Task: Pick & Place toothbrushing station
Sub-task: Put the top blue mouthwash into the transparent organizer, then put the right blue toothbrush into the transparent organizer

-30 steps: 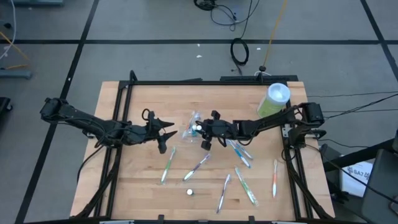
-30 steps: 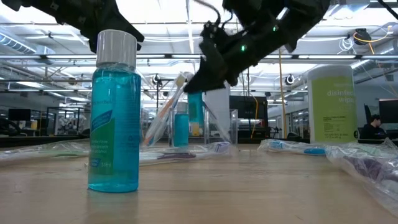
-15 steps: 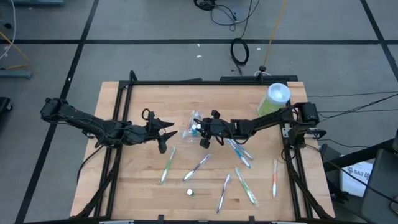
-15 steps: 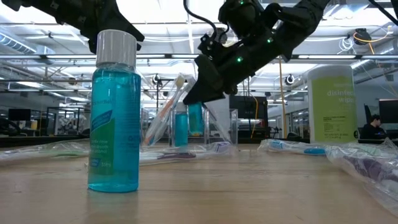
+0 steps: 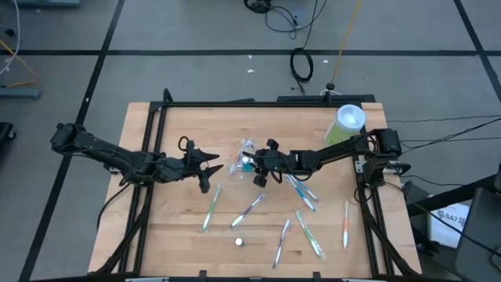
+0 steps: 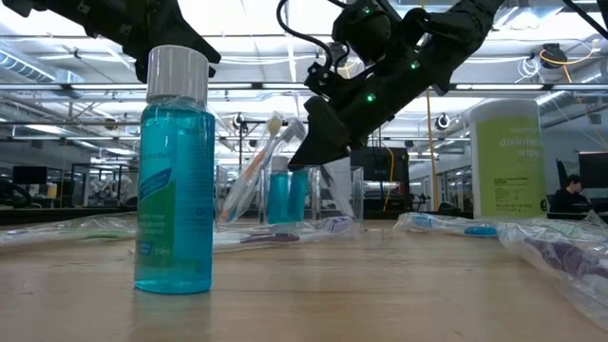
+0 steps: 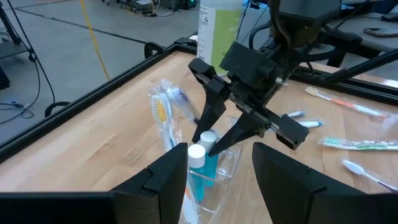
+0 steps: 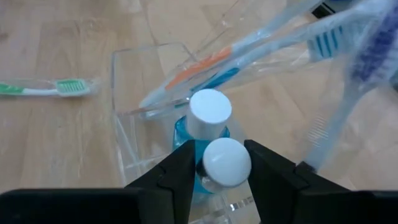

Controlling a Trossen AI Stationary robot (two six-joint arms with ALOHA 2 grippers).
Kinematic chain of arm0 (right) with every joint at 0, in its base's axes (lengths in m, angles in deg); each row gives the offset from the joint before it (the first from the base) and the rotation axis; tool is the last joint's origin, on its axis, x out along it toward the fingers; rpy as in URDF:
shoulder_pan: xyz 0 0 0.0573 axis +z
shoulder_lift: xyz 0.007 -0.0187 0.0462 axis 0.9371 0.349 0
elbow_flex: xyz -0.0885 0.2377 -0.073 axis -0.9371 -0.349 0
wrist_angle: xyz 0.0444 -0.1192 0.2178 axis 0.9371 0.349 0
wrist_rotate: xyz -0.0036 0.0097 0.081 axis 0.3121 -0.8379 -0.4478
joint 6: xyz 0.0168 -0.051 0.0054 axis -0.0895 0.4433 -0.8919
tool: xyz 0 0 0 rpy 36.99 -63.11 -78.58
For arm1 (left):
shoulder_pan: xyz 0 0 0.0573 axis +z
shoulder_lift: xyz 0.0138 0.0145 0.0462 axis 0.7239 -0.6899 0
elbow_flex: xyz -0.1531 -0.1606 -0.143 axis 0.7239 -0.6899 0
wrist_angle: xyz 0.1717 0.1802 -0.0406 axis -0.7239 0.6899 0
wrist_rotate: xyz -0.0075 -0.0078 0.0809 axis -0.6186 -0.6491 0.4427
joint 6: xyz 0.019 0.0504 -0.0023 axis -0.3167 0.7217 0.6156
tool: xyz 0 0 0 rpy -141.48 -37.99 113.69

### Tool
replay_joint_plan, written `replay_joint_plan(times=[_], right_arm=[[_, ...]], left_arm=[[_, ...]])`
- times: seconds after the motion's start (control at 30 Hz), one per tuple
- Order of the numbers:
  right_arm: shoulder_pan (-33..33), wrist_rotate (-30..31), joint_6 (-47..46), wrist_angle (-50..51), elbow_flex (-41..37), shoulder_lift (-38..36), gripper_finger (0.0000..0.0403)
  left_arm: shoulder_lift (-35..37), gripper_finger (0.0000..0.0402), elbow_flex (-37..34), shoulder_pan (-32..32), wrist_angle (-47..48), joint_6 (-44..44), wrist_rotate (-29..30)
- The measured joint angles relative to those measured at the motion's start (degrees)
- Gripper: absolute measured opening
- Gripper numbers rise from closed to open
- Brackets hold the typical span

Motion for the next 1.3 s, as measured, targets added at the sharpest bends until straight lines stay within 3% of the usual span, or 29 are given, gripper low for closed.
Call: replay_joint_plan(times=[0.3, 0.57, 0.67, 0.87, 1.07, 1.3], right_arm=[[0.3, -0.1, 4.1, -2.2, 0.0, 0.0, 0.0172], [1.6, 0.0, 8.6, -11.8, 0.0, -0.9, 0.0212], [2.8, -0.5, 11.3, -15.1, 0.0, -1.7, 0.0218], [6.9, -8.6, 9.1, -16.2, -0.1, -1.6, 0.0222], [12.6, -17.9, 2.5, -14.1, 0.0, -1.6, 0.0216], [19.2, -17.2, 2.5, -14.3, 0.0, -1.6, 0.0216]], left_arm=[[0.0, 0.0189, 0.0, 0.0, 0.0, 0.0, 0.0], [0.0, 0.0189, 0.0, 0.0, 0.1, -0.2, -0.1], [0.0, 0.0189, 0.0, 0.0, 0.1, -0.2, -3.4], [0.0, 0.0189, 0.0, -0.8, 0.1, 1.5, -10.8], [0.0, 0.0189, 0.0, -3.7, 0.0, 1.5, -11.9], [0.0, 0.0189, 0.0, -7.3, -1.6, 1.1, -11.9]])
